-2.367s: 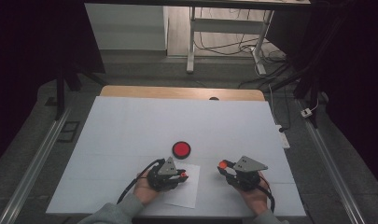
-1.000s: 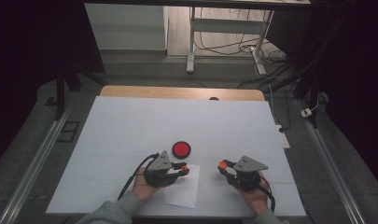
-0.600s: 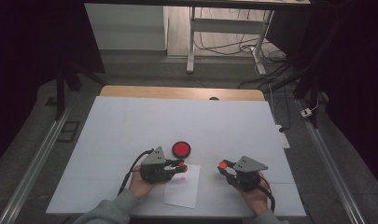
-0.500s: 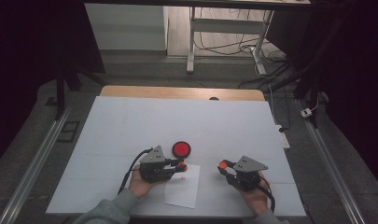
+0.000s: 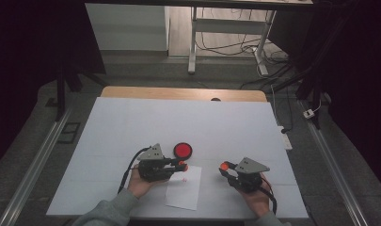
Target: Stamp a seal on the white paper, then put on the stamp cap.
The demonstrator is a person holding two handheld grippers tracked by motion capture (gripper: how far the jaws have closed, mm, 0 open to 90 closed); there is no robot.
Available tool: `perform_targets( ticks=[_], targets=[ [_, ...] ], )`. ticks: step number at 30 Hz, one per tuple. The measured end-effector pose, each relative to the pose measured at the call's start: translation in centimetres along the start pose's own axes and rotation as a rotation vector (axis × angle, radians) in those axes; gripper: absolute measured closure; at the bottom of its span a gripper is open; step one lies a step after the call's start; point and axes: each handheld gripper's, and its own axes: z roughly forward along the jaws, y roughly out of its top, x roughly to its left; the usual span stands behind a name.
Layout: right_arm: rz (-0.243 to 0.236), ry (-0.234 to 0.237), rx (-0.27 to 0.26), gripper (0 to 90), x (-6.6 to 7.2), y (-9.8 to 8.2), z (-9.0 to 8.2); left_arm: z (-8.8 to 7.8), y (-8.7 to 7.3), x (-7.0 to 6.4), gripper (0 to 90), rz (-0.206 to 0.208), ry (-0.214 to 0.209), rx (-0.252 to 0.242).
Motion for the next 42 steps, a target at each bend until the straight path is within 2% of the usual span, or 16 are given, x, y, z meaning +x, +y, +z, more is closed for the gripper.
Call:
perform_targets(
  ticks=[8, 16, 26, 42],
  targets=[
    [-0.005, 0.001, 0.001, 63.8, 0.1, -0.1, 0.1, -0.5, 1.1, 0.7, 72.3, -0.031, -0.019, -0.028],
    [-0.003, 0.001, 0.001, 63.8, 0.1, 0.0, 0.1, -1.2, 1.8, 0.6, 72.3, -0.034, -0.017, -0.052],
    [-0.006, -0.003, 0.007, 63.8, 0.1, 0.0, 0.2, -1.3, 1.8, 0.7, 72.3, -0.031, 0.001, -0.045],
    [-0.006, 0.038, -0.012, 63.8, 1.0, 0.6, 0.5, -1.3, 1.8, 0.6, 72.3, -0.026, 0.005, -0.042]
  ],
)
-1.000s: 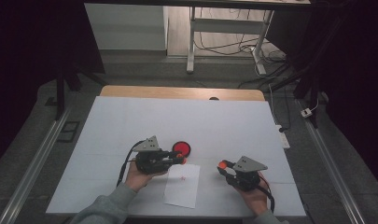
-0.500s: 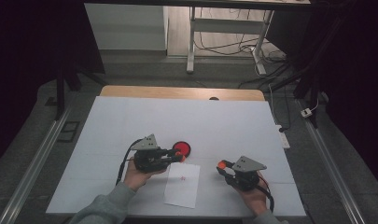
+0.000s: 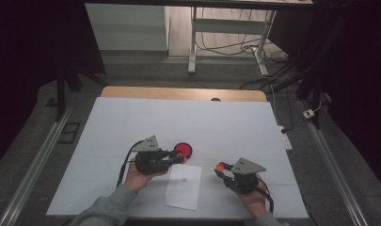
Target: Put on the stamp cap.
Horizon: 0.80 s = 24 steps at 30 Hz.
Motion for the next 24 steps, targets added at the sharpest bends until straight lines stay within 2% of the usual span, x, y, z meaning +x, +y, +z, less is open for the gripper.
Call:
perform_targets(
  ticks=[15, 24],
  targets=[
    [0.007, 0.055, -0.02, 63.8, 1.0, 0.8, 1.1, 0.1, 0.0, 0.0, 72.3, 0.003, 0.004, 0.006],
    [-0.011, 0.104, -0.021, 63.8, 2.7, 1.8, 2.8, 0.2, -0.1, 0.0, 72.3, 0.001, 0.0, 0.012]
  ],
)
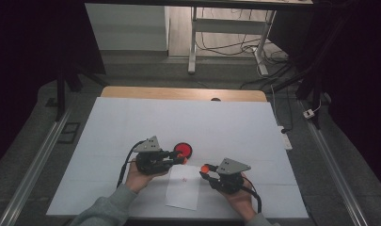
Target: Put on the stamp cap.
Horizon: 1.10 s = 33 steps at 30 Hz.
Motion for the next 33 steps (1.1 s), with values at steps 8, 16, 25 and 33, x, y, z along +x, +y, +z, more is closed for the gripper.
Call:
perform_targets(
  ticks=[8, 16, 25, 33],
  targets=[
    [-0.013, 0.034, 0.001, 63.8, 1.1, 0.6, 1.6, 0.0, 0.0, 0.0, 72.3, 0.001, 0.0, 0.007],
    [-0.016, 0.049, -0.008, 63.8, 1.6, 1.1, 2.1, 0.2, -0.1, -0.1, 72.3, 0.002, -0.004, 0.012],
    [-0.031, 0.07, -0.005, 63.8, 2.4, 1.4, 2.7, 0.5, -0.1, -0.2, 72.3, 0.002, -0.008, 0.018],
    [-0.03, 0.069, -0.004, 63.8, 2.3, 1.4, 2.7, 0.7, -0.2, -0.3, 72.3, 0.004, -0.016, 0.026]
  ],
)
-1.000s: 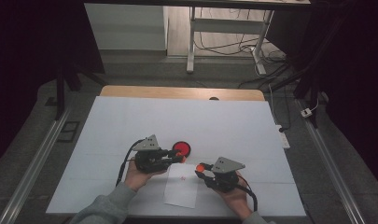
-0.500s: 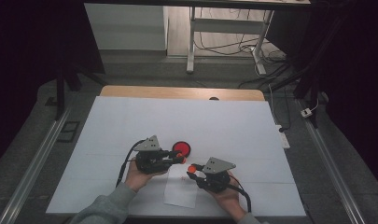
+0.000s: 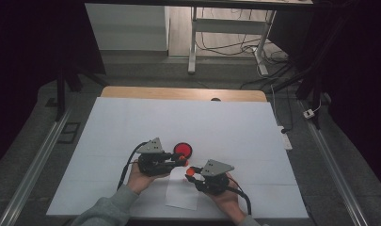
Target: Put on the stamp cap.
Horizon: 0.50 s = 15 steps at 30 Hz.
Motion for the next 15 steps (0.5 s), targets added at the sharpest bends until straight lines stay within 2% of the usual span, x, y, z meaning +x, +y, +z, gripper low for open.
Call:
perform_targets(
  ticks=[15],
  targets=[
    [0.002, -0.002, -0.004, 63.8, 0.0, 0.0, 0.0, 1.3, -0.3, -0.7, 72.3, 0.01, -0.03, 0.03]
  ],
)
